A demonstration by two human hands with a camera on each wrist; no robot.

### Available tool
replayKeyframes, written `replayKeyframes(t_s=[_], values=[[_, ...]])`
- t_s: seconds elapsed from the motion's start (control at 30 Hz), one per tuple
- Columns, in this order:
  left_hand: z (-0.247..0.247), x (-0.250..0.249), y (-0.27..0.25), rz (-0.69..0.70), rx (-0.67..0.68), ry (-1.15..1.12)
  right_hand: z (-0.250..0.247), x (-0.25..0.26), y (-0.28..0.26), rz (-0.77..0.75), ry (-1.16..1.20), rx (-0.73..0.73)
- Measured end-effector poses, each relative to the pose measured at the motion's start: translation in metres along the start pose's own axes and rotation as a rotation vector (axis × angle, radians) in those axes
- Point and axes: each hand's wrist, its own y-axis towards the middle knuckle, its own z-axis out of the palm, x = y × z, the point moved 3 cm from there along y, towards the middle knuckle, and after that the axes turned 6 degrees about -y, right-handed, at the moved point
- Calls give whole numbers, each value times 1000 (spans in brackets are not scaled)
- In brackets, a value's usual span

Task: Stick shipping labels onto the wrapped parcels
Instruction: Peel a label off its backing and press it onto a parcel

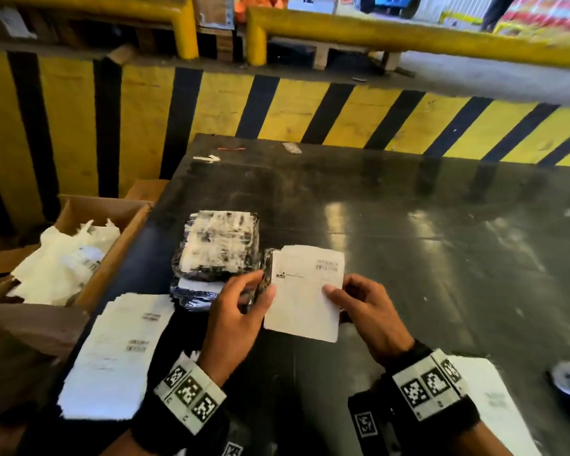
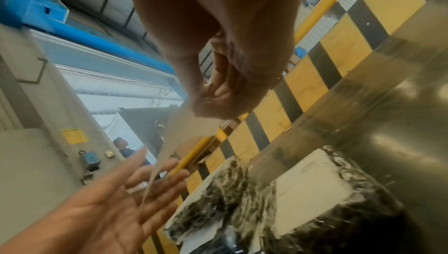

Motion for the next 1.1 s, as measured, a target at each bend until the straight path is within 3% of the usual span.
replayKeyframes(t_s=[0.07, 0.13, 0.33, 0.53, 0.77, 0.97, 1.1], values=[[19, 11, 7, -192, 35, -109, -11, -17, 7, 53, -12, 53], [35, 22, 9, -255, 43, -113, -16, -39, 20, 124, -68, 92], [68, 63, 31, -229, -37, 148, -18, -92, 83, 279, -221, 124], [81, 88, 55, -224, -104, 391, -13, -114, 127, 410, -126, 126], [82, 94, 51, -256, -81, 521, -7, -133, 123, 449, -71, 124], [82, 89, 16, -246, -9, 505, -15, -149, 91, 455, -137, 140], [71, 87, 8, -264, -3, 457, -14, -132, 74, 433, -156, 173]])
